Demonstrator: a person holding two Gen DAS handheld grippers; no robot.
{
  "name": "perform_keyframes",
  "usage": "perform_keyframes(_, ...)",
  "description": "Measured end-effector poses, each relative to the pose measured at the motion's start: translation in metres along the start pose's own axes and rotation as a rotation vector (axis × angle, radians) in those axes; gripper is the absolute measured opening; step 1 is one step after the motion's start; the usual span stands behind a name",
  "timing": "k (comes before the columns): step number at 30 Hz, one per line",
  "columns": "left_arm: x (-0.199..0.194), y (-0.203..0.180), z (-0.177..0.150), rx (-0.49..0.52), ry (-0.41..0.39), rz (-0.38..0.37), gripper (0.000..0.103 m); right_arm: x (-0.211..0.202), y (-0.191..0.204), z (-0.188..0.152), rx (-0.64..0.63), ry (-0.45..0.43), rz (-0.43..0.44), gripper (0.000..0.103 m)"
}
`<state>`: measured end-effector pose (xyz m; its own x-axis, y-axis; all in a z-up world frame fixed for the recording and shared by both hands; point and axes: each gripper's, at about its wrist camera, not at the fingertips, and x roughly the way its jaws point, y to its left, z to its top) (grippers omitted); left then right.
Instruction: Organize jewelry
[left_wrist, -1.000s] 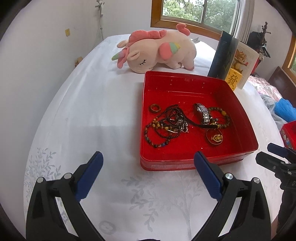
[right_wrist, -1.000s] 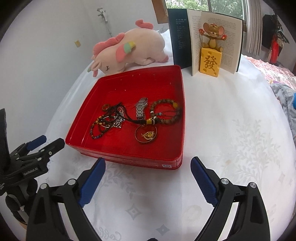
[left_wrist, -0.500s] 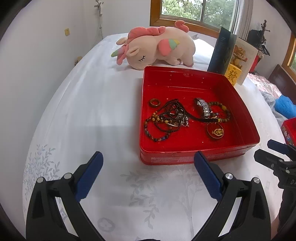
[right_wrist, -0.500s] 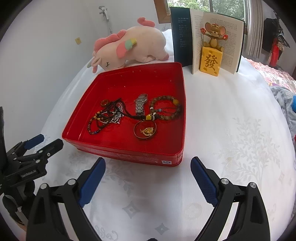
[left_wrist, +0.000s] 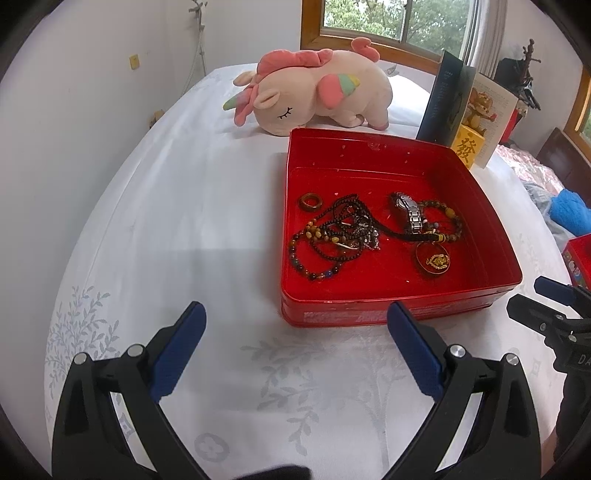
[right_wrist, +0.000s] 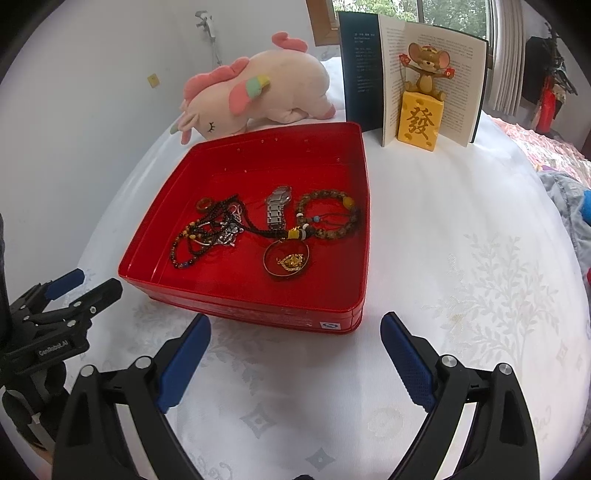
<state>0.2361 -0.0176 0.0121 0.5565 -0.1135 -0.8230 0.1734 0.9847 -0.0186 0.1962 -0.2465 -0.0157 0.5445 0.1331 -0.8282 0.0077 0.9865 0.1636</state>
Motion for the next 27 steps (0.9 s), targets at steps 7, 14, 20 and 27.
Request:
perform_keyframes(7, 0.0009, 0.0002, 0.0003, 0.000, 0.004, 0.000, 0.098, 0.0002, 0.0004, -0.0001, -0.001, 0.001, 0.001, 0.093)
perform_keyframes(14, 0.0030, 0.0000, -0.0009, 0.003, 0.009, -0.003, 0.098, 0.0002, 0.0011, -0.0002, -0.001, 0.000, -0.001, 0.093)
perform_keyframes(20, 0.0039, -0.0001, -0.0011, 0.004, 0.012, -0.002, 0.098, 0.0006, 0.0019, -0.0003, -0.003, 0.001, -0.001, 0.093)
perform_keyframes(27, 0.0043, -0.0003, -0.0013, 0.004, 0.013, -0.004, 0.098, 0.0009, 0.0019, 0.0000, -0.003, 0.001, -0.001, 0.093)
